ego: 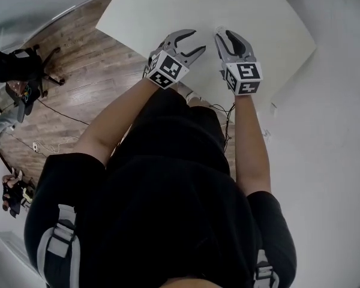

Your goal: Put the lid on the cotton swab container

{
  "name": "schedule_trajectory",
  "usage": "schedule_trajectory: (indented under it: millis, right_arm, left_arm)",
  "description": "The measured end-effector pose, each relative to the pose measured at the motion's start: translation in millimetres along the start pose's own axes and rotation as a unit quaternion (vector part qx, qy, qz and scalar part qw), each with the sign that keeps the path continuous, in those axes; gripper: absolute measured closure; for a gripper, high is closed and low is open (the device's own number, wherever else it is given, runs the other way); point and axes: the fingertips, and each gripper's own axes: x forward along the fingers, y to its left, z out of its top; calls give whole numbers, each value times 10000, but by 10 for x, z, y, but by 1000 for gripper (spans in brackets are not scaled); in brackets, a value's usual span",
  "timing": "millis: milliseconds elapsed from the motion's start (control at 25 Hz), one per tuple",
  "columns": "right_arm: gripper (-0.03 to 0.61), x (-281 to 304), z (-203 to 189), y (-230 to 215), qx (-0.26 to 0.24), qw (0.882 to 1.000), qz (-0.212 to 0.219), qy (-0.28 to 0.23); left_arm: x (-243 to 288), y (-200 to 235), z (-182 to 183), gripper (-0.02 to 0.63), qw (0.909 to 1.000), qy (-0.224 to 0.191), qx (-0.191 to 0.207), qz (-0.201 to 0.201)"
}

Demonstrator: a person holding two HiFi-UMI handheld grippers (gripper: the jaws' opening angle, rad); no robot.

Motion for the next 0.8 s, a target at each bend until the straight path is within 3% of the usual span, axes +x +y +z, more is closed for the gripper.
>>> schedule_trajectory:
  millis: [240, 480, 800]
  right_arm:
    - [437, -541, 454, 261, 48, 9972, 199, -717]
    - [456, -1137, 883, 493, -287, 9907, 299, -1297]
    - [499, -1878, 1242, 727, -462, 9798, 392, -1906]
  left_arm:
    - [-429, -103, 456, 399, 9991, -417, 42, 61]
    - [-796, -261, 990, 451, 9958, -898, 196, 59]
    - [-1120, -627, 1708, 563, 9875, -1535, 349, 79]
